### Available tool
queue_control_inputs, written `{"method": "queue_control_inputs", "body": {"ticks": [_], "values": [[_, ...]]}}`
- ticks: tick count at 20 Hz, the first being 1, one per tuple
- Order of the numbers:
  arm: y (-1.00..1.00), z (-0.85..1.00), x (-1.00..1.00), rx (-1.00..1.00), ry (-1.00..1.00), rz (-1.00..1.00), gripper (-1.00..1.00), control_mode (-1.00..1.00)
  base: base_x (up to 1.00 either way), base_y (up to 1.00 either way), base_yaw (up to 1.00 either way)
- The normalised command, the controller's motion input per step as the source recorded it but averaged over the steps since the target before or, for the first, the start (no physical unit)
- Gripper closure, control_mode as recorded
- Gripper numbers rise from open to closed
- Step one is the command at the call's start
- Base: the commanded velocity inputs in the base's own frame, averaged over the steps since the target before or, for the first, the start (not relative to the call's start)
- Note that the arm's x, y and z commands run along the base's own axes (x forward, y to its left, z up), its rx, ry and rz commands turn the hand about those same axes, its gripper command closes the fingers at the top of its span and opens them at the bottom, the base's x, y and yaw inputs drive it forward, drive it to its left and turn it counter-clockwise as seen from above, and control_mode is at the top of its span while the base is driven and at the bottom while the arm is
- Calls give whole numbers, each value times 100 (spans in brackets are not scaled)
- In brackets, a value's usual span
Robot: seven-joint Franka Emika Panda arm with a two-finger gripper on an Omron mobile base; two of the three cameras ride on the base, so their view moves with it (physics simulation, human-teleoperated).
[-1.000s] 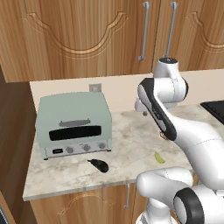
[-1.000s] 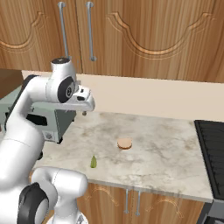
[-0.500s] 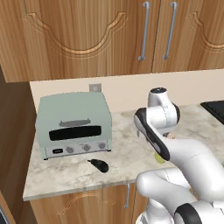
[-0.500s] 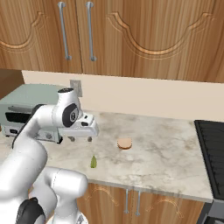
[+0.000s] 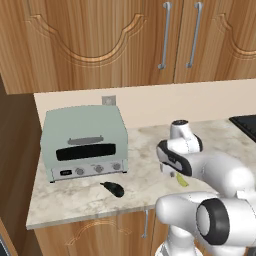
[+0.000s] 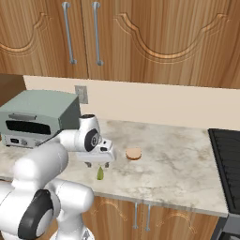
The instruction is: Place the eggplant and lemon wedge inside the fridge drawer. Close the drawer after placing the vegetables.
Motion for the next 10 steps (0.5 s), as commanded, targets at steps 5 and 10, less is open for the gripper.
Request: {"method": "queue_control_inputs", "body": {"ticks": [5,10], "values": [[-18,-70,0,0,1,0,-100,-100,0,0,0],[0,-46,-9,0,0,0,-100,-100,0,0,0]]}}
